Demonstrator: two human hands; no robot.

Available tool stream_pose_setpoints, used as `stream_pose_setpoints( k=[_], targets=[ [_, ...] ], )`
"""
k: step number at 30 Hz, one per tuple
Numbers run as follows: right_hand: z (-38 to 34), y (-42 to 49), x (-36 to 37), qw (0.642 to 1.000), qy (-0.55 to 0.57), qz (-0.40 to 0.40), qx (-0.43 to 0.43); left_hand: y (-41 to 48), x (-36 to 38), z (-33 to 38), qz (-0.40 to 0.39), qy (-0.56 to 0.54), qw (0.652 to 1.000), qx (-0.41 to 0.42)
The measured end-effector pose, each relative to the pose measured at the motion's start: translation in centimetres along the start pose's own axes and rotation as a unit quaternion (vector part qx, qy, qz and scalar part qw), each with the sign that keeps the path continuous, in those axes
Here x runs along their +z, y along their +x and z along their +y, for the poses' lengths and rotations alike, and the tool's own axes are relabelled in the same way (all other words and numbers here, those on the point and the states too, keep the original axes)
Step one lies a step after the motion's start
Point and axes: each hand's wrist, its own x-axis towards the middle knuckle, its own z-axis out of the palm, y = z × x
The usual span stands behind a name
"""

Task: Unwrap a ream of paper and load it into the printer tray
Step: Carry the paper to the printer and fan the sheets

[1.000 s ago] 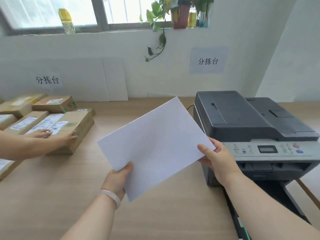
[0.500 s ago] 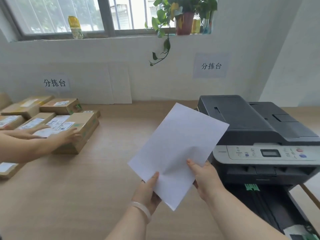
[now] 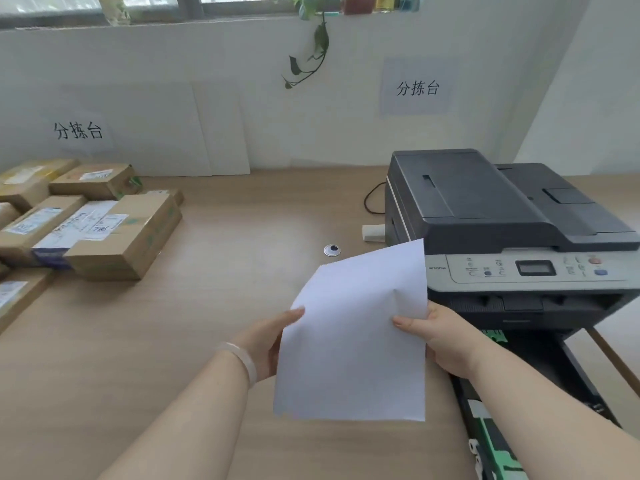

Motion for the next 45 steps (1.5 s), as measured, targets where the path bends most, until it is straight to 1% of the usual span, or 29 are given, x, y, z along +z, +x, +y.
stream_pose_setpoints(
  k=[1,3,6,8,11,16,18,20,23,25,27,30,32,36,39,41,45],
  targets=[
    [0.1,0.1,0.0,1.000,-0.006,-0.003,0.000,0.0,0.4,-0.2,-0.013,0.001,1.000,0.004],
    [0.1,0.3,0.0,1.000,-0.011,0.011,-0.013,0.3,1.0,-0.8,-0.021,-0.001,0.999,0.048],
    [0.4,0.5,-0.2,0.998,-0.015,0.043,-0.041,1.2,1.6,-1.4,-0.001,-0.002,0.990,0.143],
    [1.0,0.5,-0.4,0.996,-0.048,0.058,-0.054,1.7,1.8,-1.7,0.022,0.005,0.984,0.178],
    [1.9,0.6,-0.5,0.991,-0.091,0.078,-0.054,2.4,2.0,-2.3,0.055,0.023,0.979,0.197],
    [2.7,0.8,0.0,0.987,-0.096,0.110,-0.069,3.0,2.0,-2.9,0.072,0.037,0.972,0.222],
    [2.6,0.9,0.0,0.985,-0.106,0.117,-0.068,3.1,2.1,-3.1,0.081,0.034,0.971,0.222],
    [2.4,1.0,-0.4,0.986,-0.114,0.107,-0.063,3.0,2.0,-2.9,0.078,0.029,0.974,0.210],
    [2.1,1.2,-1.5,0.996,-0.069,0.042,-0.023,2.9,1.1,-2.5,0.037,0.037,0.986,0.161],
    [2.4,1.5,-1.6,0.999,-0.034,0.012,0.027,3.1,0.9,-2.6,0.033,0.051,0.991,0.116],
    [3.4,1.9,-0.9,0.996,-0.041,0.030,0.074,3.5,1.2,-3.3,0.076,0.089,0.989,0.084],
    [4.7,2.1,0.7,0.986,-0.093,0.085,0.109,4.4,1.6,-4.6,0.123,0.188,0.971,0.083],
    [4.6,1.8,1.3,0.984,-0.109,0.111,0.086,4.5,1.6,-5.3,0.135,0.177,0.969,0.105],
    [3.7,1.1,1.6,0.982,-0.111,0.150,-0.016,4.0,2.1,-5.3,0.140,0.059,0.976,0.156],
    [4.1,0.8,2.1,0.978,-0.123,0.164,-0.040,4.3,2.5,-5.8,0.141,0.026,0.978,0.153],
    [5.5,0.7,2.6,0.978,-0.124,0.165,-0.034,4.8,2.5,-6.8,0.162,0.053,0.974,0.149],
    [8.5,0.5,3.3,0.979,-0.123,0.161,0.013,5.5,3.0,-9.0,0.201,0.155,0.960,0.121]
  ],
)
